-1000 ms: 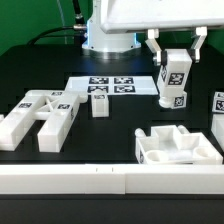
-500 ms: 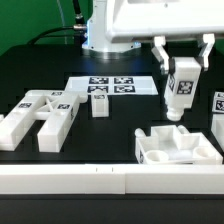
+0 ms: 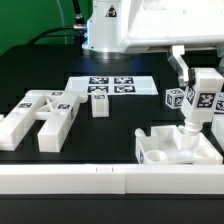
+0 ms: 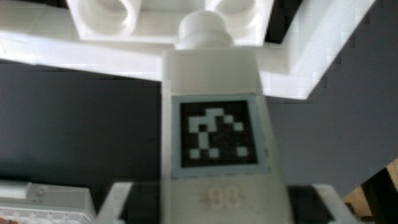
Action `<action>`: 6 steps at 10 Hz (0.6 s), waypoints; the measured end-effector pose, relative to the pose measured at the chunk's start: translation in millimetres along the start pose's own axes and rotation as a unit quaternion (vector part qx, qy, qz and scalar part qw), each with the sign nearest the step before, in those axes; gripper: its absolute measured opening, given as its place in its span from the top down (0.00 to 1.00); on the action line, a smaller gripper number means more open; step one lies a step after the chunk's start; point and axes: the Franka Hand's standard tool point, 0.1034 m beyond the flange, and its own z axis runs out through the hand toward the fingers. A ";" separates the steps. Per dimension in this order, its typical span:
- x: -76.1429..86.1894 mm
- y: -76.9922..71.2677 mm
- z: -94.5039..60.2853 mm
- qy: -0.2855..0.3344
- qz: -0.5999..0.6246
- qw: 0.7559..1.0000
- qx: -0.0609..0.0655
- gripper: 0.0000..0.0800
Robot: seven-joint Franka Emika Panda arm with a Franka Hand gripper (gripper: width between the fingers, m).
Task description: Assemble chair
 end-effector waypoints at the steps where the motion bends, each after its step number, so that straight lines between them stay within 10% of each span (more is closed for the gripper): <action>1: -0.2 0.0 0.3 0.000 0.000 1.000 0.000 0.63; 6: 2.6 -11.6 11.1 0.017 -0.004 1.000 0.004 0.63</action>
Offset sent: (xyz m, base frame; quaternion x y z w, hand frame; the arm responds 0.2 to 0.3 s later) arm 0.0152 0.0190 -0.0056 0.0228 0.0186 0.0260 0.9992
